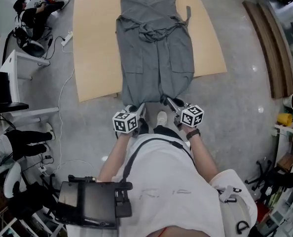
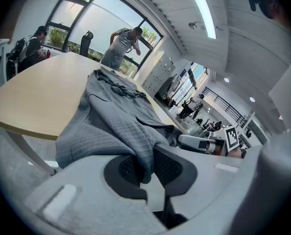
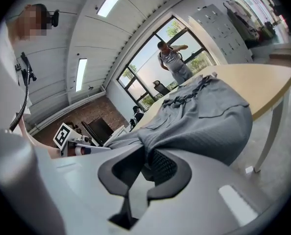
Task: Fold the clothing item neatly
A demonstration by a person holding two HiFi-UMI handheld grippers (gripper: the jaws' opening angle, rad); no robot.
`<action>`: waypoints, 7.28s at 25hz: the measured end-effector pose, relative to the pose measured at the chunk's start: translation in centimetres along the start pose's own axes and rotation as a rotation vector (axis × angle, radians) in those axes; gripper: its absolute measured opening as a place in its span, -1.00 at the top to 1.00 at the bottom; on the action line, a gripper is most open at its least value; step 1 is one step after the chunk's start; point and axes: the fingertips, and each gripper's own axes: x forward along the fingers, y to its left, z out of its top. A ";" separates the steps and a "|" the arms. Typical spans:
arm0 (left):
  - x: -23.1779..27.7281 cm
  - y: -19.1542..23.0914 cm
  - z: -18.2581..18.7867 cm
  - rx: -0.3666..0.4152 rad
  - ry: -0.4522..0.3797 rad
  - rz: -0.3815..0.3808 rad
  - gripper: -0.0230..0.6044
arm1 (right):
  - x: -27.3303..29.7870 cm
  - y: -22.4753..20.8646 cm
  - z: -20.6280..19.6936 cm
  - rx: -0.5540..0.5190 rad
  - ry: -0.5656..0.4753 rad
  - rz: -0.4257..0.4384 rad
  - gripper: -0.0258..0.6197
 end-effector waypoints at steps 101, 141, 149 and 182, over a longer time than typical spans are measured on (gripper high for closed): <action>17.9 25.1 26.8 0.016 0.150 0.526 0.37 | 13.2 -32.5 25.6 -0.037 0.221 -0.569 0.15; 1.8 19.0 9.6 -0.371 0.187 0.065 0.90 | 0.9 -25.1 13.6 -0.005 0.317 -0.496 0.68; -0.5 18.6 5.7 -0.302 0.177 0.181 0.90 | -1.9 -23.0 7.8 0.017 0.353 -0.508 0.68; -9.5 -13.5 16.7 0.317 -0.442 0.325 0.92 | -7.8 11.8 20.6 -0.478 -0.244 -0.080 0.92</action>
